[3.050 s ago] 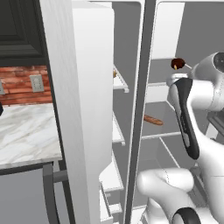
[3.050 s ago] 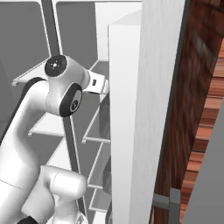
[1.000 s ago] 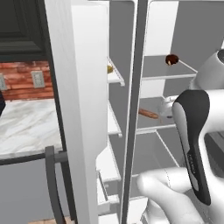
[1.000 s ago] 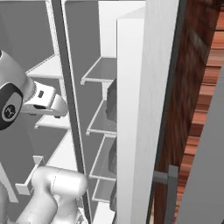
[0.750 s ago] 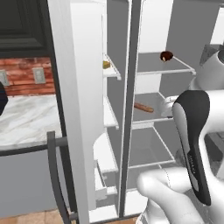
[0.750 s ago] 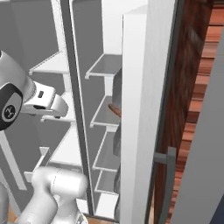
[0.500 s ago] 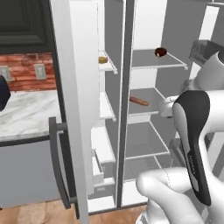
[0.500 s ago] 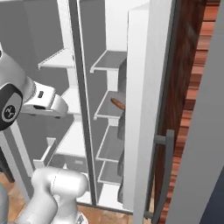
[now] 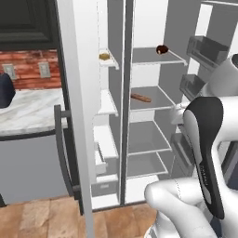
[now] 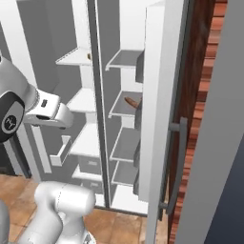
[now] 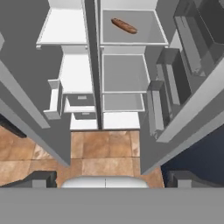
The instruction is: Pick up the frozen steak from the freezer, place it on any shelf in the fridge, and close the fridge and freezer doors when done.
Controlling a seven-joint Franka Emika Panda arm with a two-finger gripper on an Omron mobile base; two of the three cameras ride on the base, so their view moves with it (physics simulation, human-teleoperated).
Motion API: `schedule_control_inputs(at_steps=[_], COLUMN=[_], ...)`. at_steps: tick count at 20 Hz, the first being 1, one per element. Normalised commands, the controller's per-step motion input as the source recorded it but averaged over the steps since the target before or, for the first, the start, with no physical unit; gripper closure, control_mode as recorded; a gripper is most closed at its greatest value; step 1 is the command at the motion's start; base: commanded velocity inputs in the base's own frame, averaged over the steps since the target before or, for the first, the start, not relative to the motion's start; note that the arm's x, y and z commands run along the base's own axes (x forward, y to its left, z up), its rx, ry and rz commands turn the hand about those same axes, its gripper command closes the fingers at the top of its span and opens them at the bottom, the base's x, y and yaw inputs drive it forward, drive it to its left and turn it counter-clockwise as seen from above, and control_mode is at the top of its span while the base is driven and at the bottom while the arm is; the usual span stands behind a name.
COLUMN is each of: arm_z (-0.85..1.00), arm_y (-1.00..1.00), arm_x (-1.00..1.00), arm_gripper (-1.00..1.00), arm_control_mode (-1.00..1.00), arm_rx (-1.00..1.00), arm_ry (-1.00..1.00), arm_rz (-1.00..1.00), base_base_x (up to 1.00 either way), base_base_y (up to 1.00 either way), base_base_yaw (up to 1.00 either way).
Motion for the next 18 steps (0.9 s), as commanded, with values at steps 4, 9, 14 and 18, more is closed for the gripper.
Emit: schedule_control_inputs(at_steps=[4, 9, 14, 18], arm_z=[0.00, 0.00, 0.00, 0.00], arm_y=[0.00, 0.00, 0.00, 0.00], arm_x=[0.00, 0.00, -0.09, -0.08], arm_gripper=[-1.00, -1.00, -1.00, -1.00], arm_control_mode=[1.00, 1.00, -1.00, -1.00], arm_rx=[0.00, 0.00, 0.00, 0.00], arm_ry=[0.00, 0.00, 0.00, 0.00], arm_rz=[0.00, 0.00, 0.00, 0.00], base_base_x=[-0.54, -0.55, -0.23, 0.00], base_base_y=[0.00, 0.00, 0.00, 0.00], base_base_yaw=[0.00, 0.00, 0.00, 0.00])
